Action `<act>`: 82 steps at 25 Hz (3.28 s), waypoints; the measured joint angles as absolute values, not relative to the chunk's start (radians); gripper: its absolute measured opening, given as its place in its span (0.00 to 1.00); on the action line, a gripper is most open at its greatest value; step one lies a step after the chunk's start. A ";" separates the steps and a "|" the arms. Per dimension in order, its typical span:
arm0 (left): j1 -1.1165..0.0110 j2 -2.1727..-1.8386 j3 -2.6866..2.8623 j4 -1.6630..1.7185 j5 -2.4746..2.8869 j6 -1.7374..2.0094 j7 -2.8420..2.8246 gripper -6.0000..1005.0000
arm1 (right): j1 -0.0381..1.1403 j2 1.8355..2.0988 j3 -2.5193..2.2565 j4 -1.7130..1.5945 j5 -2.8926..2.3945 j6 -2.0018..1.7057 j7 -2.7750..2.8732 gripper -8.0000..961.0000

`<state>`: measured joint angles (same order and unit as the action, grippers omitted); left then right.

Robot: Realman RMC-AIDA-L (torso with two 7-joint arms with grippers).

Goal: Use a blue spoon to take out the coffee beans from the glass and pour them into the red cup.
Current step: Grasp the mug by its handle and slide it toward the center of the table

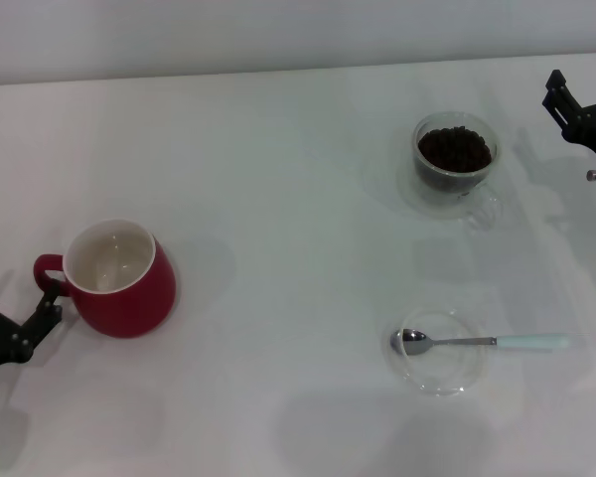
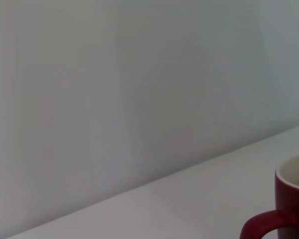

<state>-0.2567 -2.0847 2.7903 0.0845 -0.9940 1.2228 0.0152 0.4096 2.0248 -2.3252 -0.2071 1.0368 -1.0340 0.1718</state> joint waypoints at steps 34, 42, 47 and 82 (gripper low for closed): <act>-0.305 -2.086 2.790 0.133 -0.994 1.161 0.009 0.61 | 0.405 2.026 -2.325 -0.207 1.037 -1.031 0.172 0.89; -0.303 -2.085 2.790 0.137 -0.996 1.161 0.013 0.23 | 0.405 2.026 -2.325 -0.207 1.037 -1.031 0.172 0.89; -0.302 -2.087 2.790 0.144 -0.996 1.161 0.015 0.10 | 0.405 2.026 -2.325 -0.207 1.037 -1.031 0.172 0.89; -0.343 -2.092 2.790 0.319 -0.837 1.071 0.096 0.11 | 0.413 2.026 -2.325 -0.218 1.037 -1.031 0.172 0.89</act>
<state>-0.3425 -2.0922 2.7903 0.3194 -0.8368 1.0706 0.0956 0.4131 2.0261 -2.3254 -0.2179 1.0370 -1.0308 0.1717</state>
